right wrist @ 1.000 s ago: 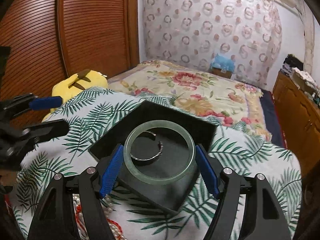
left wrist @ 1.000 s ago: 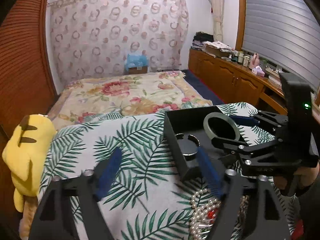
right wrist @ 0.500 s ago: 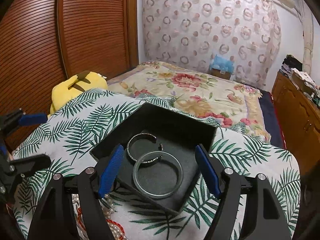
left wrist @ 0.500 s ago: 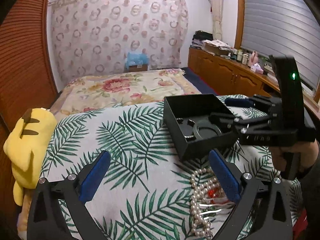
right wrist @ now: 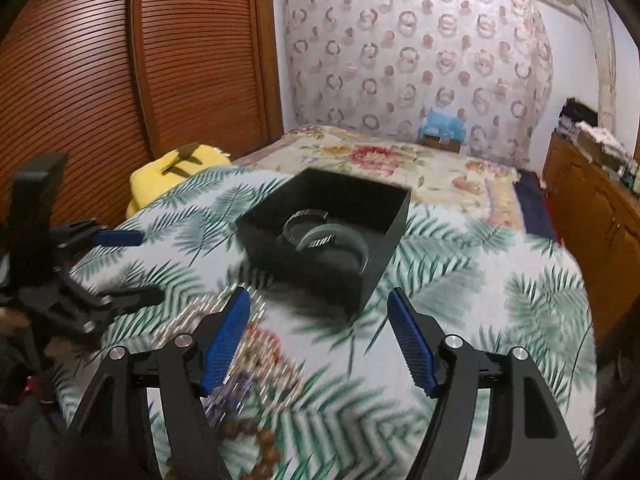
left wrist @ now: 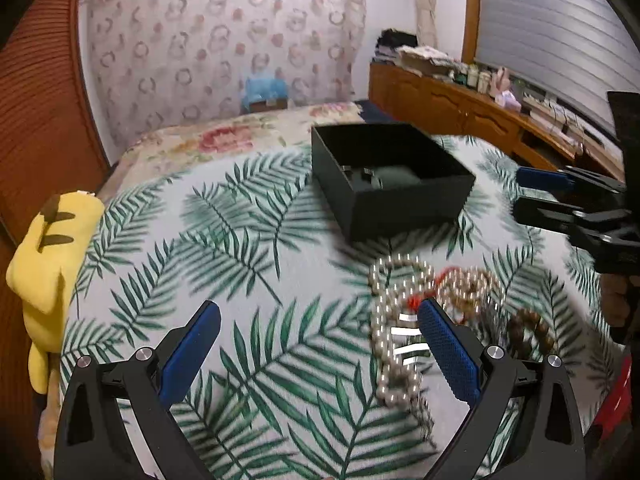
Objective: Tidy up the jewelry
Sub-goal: 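Move both open tools back to the jewelry pile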
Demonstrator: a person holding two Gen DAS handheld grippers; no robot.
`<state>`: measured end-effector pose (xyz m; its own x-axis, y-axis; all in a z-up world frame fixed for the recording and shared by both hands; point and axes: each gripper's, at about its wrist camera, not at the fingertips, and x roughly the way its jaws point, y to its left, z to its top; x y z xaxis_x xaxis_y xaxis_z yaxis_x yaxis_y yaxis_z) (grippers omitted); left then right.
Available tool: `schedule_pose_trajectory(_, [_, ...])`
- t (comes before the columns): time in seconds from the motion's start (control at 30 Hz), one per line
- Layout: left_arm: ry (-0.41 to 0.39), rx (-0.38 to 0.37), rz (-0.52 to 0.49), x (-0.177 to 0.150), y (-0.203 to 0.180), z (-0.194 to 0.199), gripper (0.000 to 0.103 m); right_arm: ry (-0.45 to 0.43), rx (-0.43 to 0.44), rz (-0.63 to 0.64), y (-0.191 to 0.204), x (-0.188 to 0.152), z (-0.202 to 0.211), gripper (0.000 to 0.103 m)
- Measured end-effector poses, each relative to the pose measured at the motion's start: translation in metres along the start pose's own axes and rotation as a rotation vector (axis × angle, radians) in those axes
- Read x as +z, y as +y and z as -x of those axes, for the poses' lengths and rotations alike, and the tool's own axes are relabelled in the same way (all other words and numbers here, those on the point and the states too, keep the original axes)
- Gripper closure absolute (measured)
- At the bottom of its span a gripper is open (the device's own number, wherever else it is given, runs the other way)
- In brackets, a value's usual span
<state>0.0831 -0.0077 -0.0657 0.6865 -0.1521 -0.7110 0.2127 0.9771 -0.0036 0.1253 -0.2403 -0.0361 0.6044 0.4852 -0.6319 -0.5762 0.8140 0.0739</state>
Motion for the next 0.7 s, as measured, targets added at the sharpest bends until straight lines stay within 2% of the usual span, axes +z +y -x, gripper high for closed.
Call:
schedule_pose_trajectory(0.1, [0.018, 0.017, -0.022, -0.008, -0.001, -0.002, 0.008, 0.021, 0.017, 0.002, 0.005, -0.017, 0.009, 0.035])
schedule_pose_trajectory(0.37, [0.05, -0.035, -0.042, -0.023, -0.003, 0.0, 0.008, 0.121, 0.044, 0.019, 0.018, -0.058, 0.015, 0.052])
schedule_pose_trajectory(0.57, [0.055, -0.067, -0.076, -0.029, -0.012, 0.004, 0.008, 0.173, 0.057, 0.03, 0.025, -0.072, 0.012, 0.065])
schedule_pose_trajectory(0.7, [0.059, -0.071, -0.087, -0.026, -0.017, 0.003, 0.008, 0.211, 0.04, 0.05, 0.027, -0.075, 0.005, 0.082])
